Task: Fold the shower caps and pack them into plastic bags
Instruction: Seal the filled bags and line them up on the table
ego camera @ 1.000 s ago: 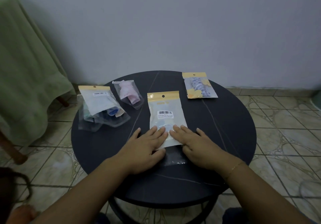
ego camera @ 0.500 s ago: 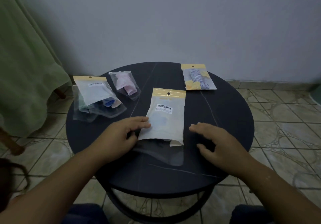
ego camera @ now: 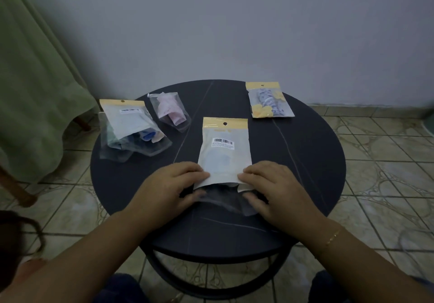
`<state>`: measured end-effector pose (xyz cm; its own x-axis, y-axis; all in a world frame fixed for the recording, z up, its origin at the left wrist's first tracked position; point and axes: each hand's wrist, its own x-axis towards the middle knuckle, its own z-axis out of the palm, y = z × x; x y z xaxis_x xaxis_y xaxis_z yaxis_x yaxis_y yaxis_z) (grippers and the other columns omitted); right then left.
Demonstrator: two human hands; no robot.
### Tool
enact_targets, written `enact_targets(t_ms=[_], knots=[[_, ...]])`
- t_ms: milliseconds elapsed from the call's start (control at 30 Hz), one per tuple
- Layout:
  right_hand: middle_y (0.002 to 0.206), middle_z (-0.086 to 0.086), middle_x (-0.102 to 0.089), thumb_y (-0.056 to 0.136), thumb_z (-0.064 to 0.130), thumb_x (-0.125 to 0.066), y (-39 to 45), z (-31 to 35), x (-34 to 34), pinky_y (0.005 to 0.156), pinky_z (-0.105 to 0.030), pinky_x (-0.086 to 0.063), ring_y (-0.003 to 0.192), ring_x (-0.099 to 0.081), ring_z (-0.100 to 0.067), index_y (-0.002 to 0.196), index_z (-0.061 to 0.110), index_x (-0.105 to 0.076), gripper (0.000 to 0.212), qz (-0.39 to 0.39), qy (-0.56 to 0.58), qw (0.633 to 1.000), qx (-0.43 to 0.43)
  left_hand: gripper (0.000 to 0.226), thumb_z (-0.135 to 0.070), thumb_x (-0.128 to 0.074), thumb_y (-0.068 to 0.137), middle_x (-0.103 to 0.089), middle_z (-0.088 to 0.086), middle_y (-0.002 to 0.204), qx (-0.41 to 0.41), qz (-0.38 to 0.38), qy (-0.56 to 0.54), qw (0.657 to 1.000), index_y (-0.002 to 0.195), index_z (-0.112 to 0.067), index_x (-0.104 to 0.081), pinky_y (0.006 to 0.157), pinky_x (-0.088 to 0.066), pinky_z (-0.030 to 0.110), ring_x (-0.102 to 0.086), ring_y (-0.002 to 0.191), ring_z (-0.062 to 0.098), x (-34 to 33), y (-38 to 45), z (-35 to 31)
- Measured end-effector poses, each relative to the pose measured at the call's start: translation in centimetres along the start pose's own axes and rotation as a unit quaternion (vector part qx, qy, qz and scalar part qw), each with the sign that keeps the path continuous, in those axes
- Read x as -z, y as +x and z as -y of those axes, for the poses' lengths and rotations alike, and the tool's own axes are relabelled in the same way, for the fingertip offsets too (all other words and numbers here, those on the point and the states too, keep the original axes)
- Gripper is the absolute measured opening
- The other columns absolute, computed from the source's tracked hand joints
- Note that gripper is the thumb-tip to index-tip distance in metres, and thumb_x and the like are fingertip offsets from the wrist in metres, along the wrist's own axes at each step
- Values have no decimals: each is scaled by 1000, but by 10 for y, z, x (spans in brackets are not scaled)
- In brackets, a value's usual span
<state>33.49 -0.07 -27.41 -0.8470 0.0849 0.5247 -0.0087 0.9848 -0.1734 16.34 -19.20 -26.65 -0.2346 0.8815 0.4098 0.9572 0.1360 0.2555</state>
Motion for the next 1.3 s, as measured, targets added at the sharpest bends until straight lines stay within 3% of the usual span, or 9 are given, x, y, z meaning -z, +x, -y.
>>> enact_targets(t_ms=[167, 333, 433, 567, 633, 767, 1000, 1167, 1300], knots=[[88, 9, -68, 85, 32, -52, 0, -5, -1, 81, -19, -30, 93, -52, -8, 94, 19, -73, 26, 23, 12, 1000, -13, 31, -39, -56, 86, -69, -5, 95, -32, -15, 19, 999, 97, -18, -75, 68, -53, 32, -63, 84, 10, -3, 2, 6], [82, 24, -62, 83, 39, -56, 5, -9, 0, 77, -27, -35, 90, -46, -1, 90, 31, -74, 21, 53, 69, 992, -87, 40, -53, -44, 87, -63, -15, 86, 18, 32, -29, 999, 96, -30, -75, 68, -45, 16, -52, 80, -3, 0, 4, 7], [84, 28, -55, 84, 33, -65, 8, -6, 2, 90, -38, -38, 95, -47, -6, 96, 36, -73, 14, 67, 104, 982, -143, 39, -55, -47, 79, -58, -21, 81, 73, 27, -71, 994, 97, -34, -74, 70, -45, 19, -47, 80, -3, -3, 5, 10], [88, 27, -58, 81, 34, -69, 8, -5, 9, 104, -35, -35, 111, -46, -9, 107, 49, -55, 33, 109, 220, 937, -247, 36, -54, -64, 72, -60, -23, 89, 109, -14, -100, 989, 102, -35, -70, 79, -49, 27, -52, 87, -1, -3, 5, 6], [91, 22, -60, 78, 34, -72, 9, -6, 11, 102, -37, -38, 109, -49, -9, 90, 50, -57, 25, 111, 252, 925, -263, 30, -42, -79, 69, -60, -21, 95, 127, -31, -140, 981, 96, -41, -65, 81, -46, 20, -54, 91, 0, -1, 6, 2], [102, 10, -60, 75, 45, -70, 10, -10, 9, 99, -39, -42, 108, -49, -13, 76, 47, -66, 4, 124, 248, 919, -279, 14, -38, -76, 65, -65, -17, 91, 184, -25, -231, 955, 77, -34, -70, 75, -48, 22, -61, 83, 8, 5, 9, -5], [94, 18, -61, 80, 40, -69, 17, -6, 10, 99, -40, -42, 110, -52, -16, 69, 48, -64, 14, 102, 265, 901, -328, 6, -27, -78, 70, -72, -19, 80, 305, -6, -299, 904, 76, -28, -76, 71, -43, 4, -64, 80, -6, 2, 17, -4], [77, 5, -70, 79, 29, -74, 22, -4, 8, 96, -40, -44, 93, -60, -12, 76, 38, -63, 15, 76, 286, 880, -371, 4, -46, -76, 64, -70, -27, 79, 349, 22, -276, 895, 67, -46, -73, 102, -40, 32, -61, 98, 0, 1, 20, 2], [69, 10, -70, 79, 27, -73, 20, -6, 3, 96, -43, -42, 95, -59, -14, 89, 35, -55, 23, 76, 284, 877, -380, 7, -59, -67, 56, -67, -32, 79, 353, 28, -257, 899, 63, -57, -67, 107, -35, 42, -56, 110, 12, -1, 21, 4]])
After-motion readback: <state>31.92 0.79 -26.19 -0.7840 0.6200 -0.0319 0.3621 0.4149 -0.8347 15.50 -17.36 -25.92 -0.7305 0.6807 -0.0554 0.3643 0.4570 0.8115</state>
